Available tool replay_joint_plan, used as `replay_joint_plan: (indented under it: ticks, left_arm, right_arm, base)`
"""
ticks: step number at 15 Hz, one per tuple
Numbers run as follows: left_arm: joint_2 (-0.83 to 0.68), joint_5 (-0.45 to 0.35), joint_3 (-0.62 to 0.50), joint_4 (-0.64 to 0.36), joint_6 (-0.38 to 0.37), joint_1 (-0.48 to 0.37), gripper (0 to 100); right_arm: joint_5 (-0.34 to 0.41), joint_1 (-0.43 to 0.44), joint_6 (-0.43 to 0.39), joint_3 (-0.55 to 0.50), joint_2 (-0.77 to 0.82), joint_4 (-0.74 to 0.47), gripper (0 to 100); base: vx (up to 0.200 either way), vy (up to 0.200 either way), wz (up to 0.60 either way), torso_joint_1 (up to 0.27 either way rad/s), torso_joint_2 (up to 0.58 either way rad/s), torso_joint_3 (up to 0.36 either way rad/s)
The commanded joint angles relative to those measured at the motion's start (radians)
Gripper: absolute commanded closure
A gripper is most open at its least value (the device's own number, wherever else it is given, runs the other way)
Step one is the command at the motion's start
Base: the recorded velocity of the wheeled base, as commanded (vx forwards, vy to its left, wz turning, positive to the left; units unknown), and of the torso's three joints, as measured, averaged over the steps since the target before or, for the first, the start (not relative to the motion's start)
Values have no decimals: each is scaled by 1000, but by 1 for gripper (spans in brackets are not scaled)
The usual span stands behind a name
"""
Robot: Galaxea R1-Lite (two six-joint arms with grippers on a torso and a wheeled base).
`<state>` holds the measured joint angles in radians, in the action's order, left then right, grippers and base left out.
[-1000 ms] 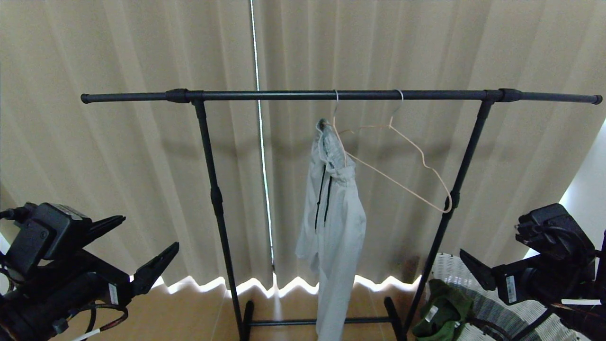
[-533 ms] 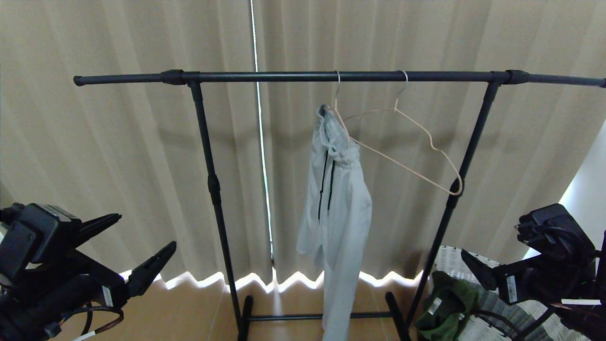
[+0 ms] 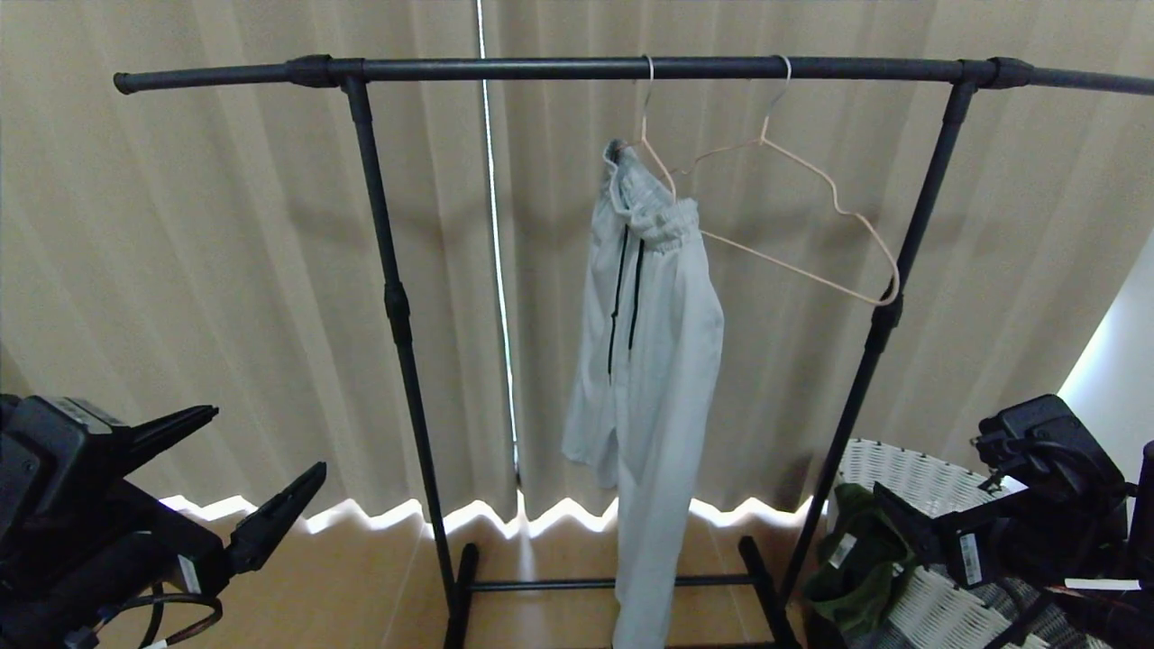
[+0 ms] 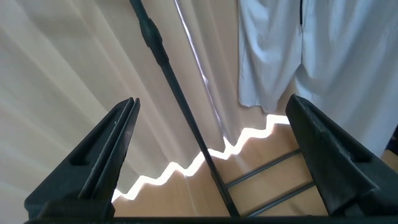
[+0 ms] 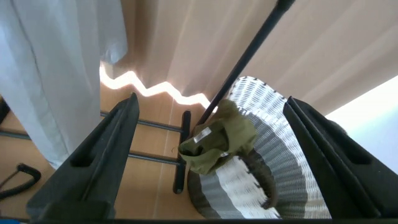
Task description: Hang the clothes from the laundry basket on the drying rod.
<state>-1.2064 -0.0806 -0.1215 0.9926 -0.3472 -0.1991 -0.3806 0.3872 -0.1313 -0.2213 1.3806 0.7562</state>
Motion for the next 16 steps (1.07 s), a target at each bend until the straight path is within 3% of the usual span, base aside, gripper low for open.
replay_joint_plan:
  ticks: [1, 7, 16]
  left_arm:
    - [18, -1, 6, 0, -4, 0, 0]
    - [16, -1, 14, 0, -27, 1, 0]
    - [19, -1, 23, 3, -30, 6, 0]
  right_arm:
    - [0, 9, -1, 0, 3, 0, 0]
    - [-3, 13, -1, 7, 1, 0, 0]
    - [-1, 13, 1, 25, -6, 2, 0]
  base:
    - [0, 0, 0, -159, 461, 300]
    - [0, 0, 0, -128, 431, 297]
    - [0, 0, 0, -7, 38, 26]
